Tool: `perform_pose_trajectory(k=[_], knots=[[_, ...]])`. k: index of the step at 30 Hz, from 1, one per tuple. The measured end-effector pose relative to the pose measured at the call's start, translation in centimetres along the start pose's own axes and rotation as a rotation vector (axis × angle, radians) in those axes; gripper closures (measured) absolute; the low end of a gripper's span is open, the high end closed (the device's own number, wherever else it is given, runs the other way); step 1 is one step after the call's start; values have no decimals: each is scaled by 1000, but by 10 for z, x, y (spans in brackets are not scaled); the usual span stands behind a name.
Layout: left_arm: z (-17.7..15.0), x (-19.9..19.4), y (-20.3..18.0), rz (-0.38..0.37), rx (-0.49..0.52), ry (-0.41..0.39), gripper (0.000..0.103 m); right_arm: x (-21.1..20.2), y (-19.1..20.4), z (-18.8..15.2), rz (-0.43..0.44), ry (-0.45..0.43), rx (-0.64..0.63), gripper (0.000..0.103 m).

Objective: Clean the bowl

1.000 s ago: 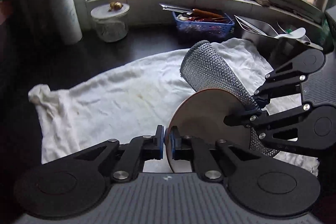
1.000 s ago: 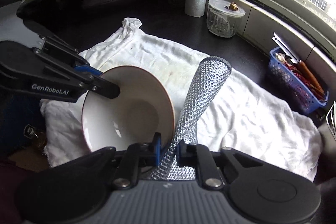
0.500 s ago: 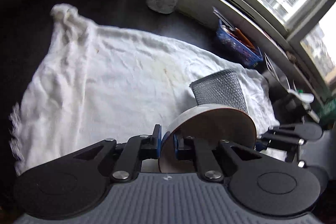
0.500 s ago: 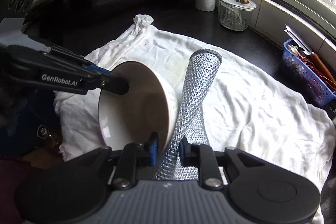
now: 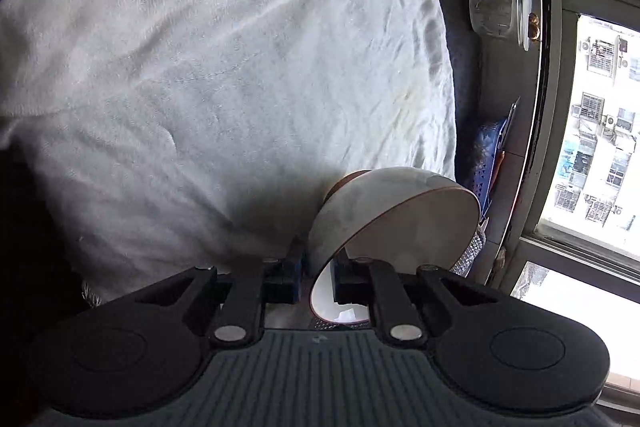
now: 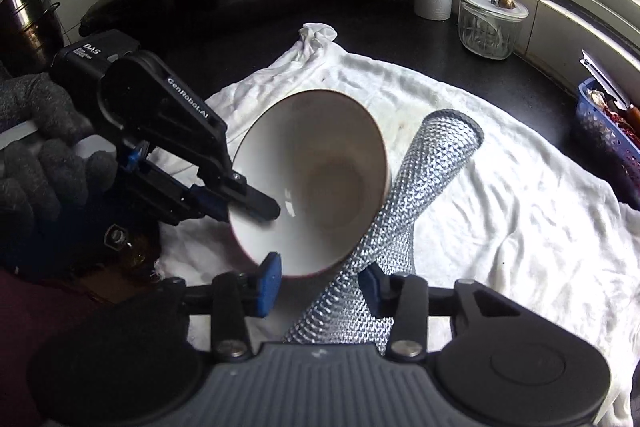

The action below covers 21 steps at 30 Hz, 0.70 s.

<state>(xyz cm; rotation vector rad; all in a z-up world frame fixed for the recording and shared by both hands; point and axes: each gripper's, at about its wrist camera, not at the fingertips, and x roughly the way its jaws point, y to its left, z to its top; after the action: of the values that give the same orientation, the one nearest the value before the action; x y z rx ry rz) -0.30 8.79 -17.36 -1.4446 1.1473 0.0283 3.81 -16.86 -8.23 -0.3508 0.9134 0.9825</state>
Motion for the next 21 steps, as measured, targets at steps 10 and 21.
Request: perform_pose_trajectory(k=[10, 21], knots=[[-12, -27, -79, 207, 616, -186, 78, -5, -21, -9, -78, 11, 52, 59], [-98, -5, -132, 345, 1502, -42, 60, 11, -41, -3, -75, -15, 163, 77]])
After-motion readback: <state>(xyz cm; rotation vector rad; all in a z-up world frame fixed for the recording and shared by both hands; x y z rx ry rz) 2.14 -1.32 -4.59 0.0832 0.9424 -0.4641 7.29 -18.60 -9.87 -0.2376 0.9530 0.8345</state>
